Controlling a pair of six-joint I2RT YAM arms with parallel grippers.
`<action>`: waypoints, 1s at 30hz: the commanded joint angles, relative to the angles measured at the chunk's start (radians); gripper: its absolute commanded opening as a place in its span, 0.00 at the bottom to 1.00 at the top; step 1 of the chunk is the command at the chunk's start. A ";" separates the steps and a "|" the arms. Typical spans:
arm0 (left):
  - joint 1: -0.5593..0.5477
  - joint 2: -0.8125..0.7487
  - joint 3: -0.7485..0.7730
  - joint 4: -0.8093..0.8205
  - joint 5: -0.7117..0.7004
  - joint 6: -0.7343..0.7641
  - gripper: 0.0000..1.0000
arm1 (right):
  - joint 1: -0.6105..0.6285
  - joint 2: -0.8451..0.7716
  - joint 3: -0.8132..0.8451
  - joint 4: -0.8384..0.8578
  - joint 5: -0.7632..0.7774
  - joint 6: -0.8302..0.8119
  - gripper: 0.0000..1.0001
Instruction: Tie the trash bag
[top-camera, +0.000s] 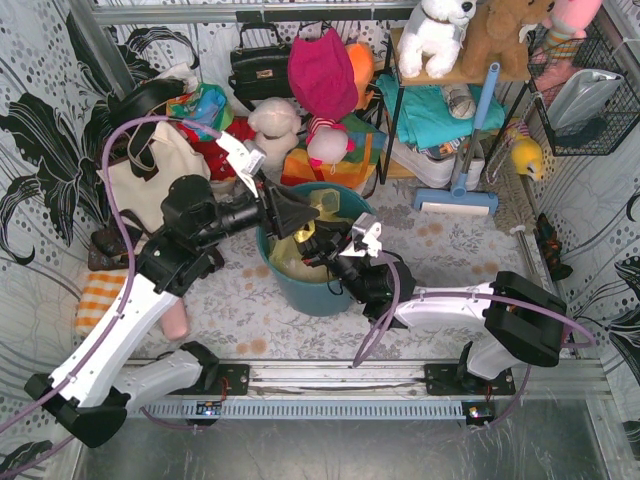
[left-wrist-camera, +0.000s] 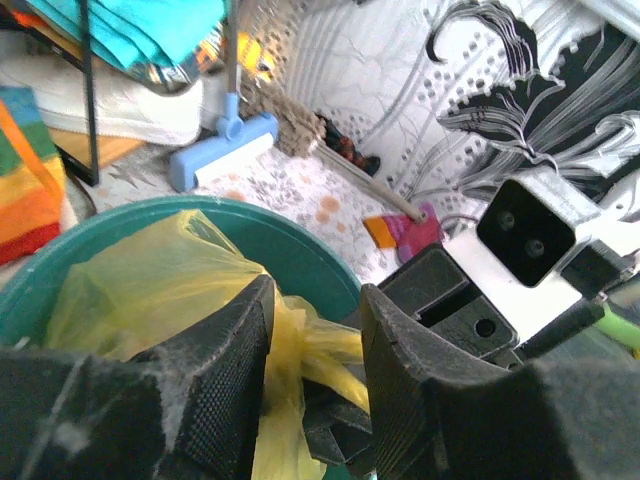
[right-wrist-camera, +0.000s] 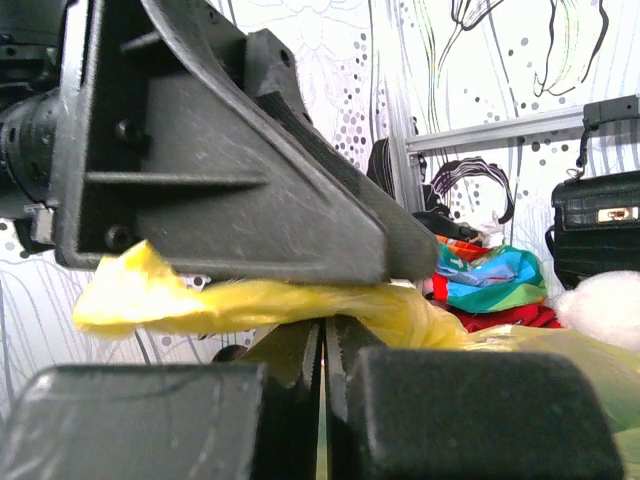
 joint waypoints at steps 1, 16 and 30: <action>-0.004 -0.084 0.020 0.049 -0.168 -0.011 0.49 | 0.006 -0.007 -0.023 0.142 -0.016 0.038 0.00; -0.004 -0.356 -0.295 0.116 -0.517 -0.439 0.50 | 0.005 -0.007 -0.028 0.159 -0.012 0.070 0.00; 0.156 -0.445 -0.678 0.684 -0.292 -0.968 0.53 | 0.005 -0.027 -0.048 0.157 -0.008 0.087 0.00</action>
